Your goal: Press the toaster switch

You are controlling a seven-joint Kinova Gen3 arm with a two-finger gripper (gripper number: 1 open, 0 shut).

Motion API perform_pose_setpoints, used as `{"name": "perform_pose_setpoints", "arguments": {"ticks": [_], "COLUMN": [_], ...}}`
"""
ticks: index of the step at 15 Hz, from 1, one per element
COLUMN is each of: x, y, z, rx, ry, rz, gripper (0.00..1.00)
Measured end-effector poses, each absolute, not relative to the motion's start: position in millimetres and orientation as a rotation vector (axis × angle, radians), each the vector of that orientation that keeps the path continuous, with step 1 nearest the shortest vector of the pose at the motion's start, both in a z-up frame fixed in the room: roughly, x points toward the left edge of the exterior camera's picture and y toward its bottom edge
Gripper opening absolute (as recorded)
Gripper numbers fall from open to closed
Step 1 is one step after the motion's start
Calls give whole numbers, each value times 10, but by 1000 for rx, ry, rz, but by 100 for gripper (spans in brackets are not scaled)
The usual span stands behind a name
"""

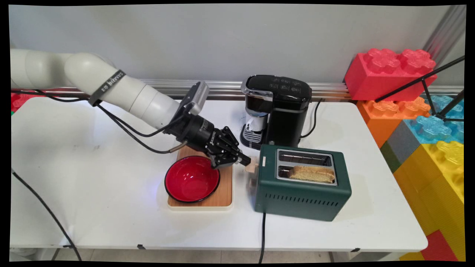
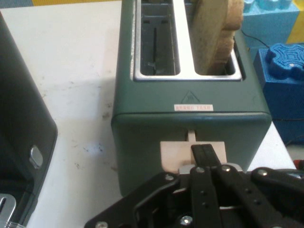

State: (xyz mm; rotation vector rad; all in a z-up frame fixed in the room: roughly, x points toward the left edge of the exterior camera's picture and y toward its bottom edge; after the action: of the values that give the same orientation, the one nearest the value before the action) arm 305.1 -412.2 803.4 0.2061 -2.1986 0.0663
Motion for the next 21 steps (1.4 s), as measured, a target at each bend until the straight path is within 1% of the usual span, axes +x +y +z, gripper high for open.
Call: {"name": "perform_pose_setpoints", "arguments": {"ticks": [21], "x": [3028], "y": [-4100], "z": [7631], "rx": [220], "ry": [-2218], "rz": [62], "gripper": [0]}}
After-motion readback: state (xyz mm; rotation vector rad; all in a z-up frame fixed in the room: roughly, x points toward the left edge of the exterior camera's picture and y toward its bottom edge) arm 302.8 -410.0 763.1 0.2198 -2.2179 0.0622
